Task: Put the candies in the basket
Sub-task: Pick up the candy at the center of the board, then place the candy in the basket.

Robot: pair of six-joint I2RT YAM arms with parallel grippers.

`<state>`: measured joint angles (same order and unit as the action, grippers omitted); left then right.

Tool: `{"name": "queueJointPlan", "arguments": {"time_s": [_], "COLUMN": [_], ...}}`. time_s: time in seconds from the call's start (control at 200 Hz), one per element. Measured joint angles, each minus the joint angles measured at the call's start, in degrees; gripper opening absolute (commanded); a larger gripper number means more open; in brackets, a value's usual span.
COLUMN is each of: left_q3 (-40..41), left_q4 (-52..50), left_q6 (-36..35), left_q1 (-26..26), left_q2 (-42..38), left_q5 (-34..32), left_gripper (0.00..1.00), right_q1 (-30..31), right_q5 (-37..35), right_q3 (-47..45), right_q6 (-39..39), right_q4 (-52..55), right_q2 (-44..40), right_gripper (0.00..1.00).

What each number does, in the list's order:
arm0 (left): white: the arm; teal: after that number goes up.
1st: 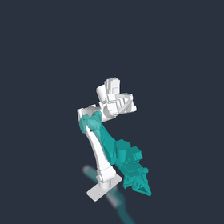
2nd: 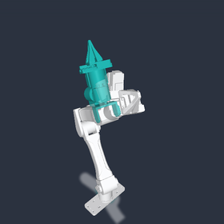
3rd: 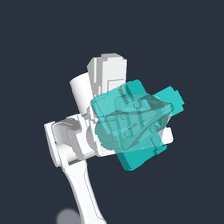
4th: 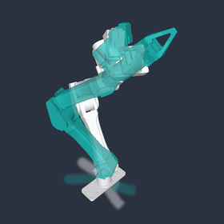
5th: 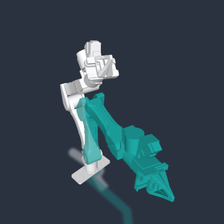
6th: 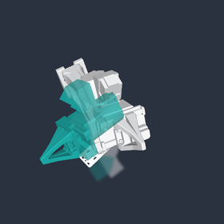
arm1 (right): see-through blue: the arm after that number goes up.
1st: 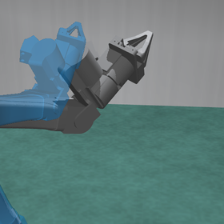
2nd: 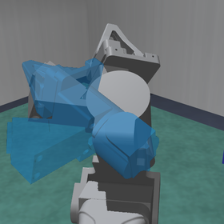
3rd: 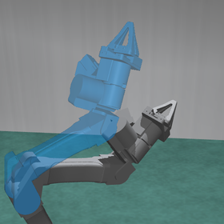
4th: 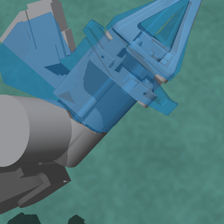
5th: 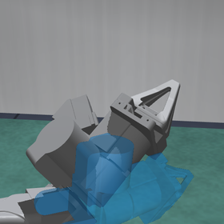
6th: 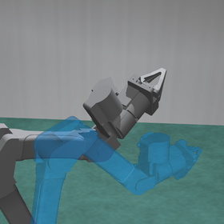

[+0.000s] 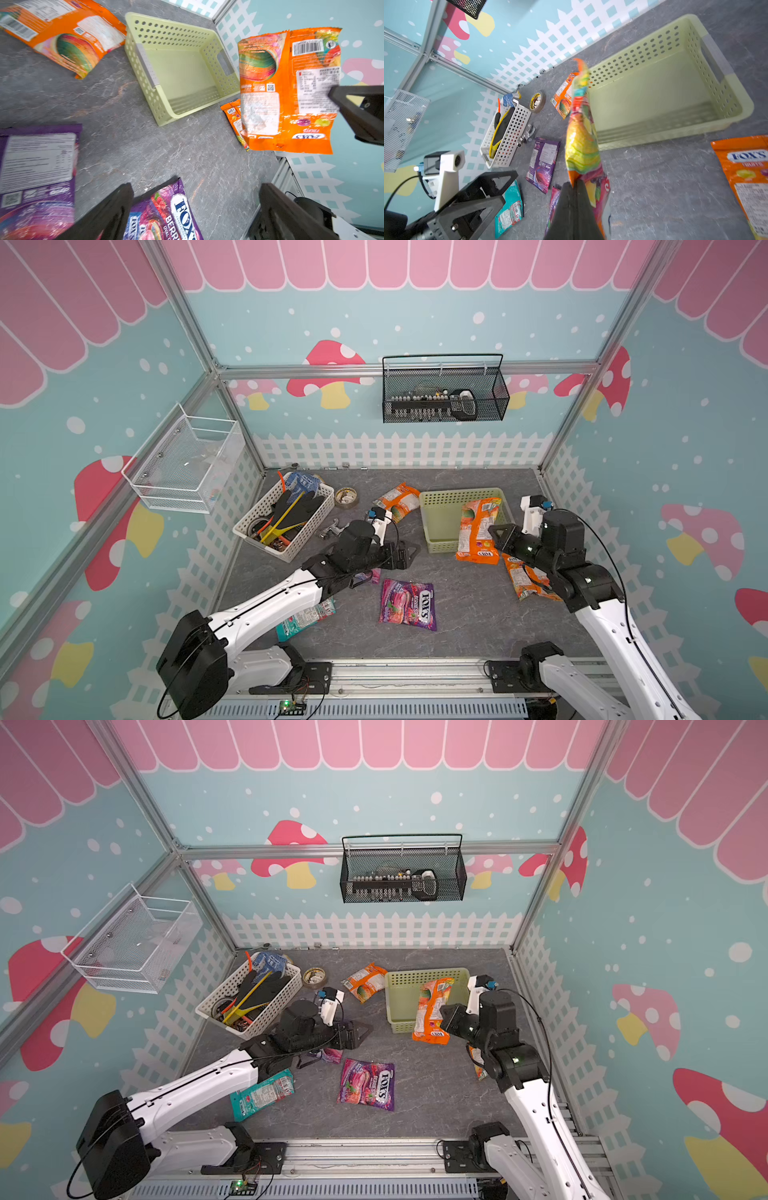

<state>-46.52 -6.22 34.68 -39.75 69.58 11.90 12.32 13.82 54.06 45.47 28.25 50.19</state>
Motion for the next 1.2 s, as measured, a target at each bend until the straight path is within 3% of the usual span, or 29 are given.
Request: {"name": "queueJointPlan", "arguments": {"time_s": [0.215, 0.62, 0.826, 1.106, 1.201], "left_q3": [2.73, 3.82, 4.31, 5.05, 5.14], "left_q4": [-3.1, -5.18, -5.51, -5.7, -5.73], "left_q6": [-0.63, -2.14, -2.58, -3.3, -3.52], "left_q1": [4.39, 5.57, 5.57, 5.57, 5.57], "left_q2": [-4.44, -7.34, -7.45, -7.56, -7.56], "left_q5": [0.2, 0.31, 0.31, 0.31, 0.28], "left_gripper": [0.99, 0.99, 0.99, 0.99, 0.99], "right_q1": [0.15, 5.88, 7.17, 10.93, 13.2], "right_q5": [-1.99, -14.03, -18.64, -26.62, -28.33], "right_q3": [-3.58, -6.29, -5.57, -5.35, -4.66], "right_q6": [6.58, 23.17, 30.67, 42.69, 45.53], "right_q4": [-13.81, -37.73, -44.17, -50.12, -49.09], "right_q2": [8.94, 26.38, 34.18, 38.8, 40.81], "right_gripper": [0.0, 0.0, 0.0, 0.0, 0.1]}}
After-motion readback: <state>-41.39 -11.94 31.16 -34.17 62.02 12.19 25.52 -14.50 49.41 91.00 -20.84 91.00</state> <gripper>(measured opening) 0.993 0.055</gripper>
